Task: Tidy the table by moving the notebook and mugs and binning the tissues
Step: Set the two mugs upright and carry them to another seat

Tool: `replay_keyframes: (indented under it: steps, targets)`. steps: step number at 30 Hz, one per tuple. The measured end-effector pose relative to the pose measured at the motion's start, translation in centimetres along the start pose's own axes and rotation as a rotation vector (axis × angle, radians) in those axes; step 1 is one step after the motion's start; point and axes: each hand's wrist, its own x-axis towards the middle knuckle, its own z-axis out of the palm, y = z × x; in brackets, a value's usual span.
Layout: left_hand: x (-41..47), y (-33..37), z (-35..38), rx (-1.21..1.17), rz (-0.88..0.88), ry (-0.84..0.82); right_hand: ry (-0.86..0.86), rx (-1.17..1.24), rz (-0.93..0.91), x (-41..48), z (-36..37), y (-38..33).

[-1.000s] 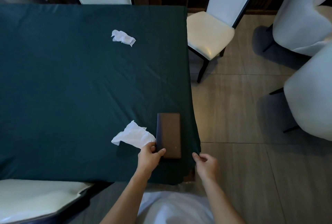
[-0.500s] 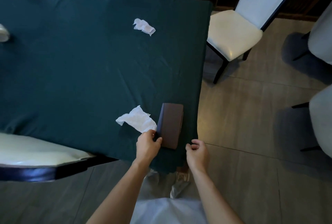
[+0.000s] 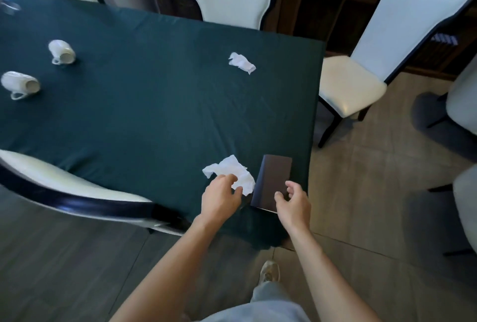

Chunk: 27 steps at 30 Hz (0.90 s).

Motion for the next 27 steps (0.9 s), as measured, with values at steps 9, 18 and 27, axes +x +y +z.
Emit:
replay_keyframes:
  steps: [9,18,27]
  targets:
    - [-3.0,-3.9,-12.7,-0.002,0.323,0.173,0.011,-0.037,-0.2,-8.3,3.8,-10.5]
    - [-6.0,-14.1,-27.3,0.103,0.364,0.396,-0.1,-0.114,-0.471,-17.4,11.4,-23.7]
    - [-5.2,-32.1,-37.9,0.221,-0.029,0.452,-0.382,-0.356,-0.669,-21.3,25.1,-35.0]
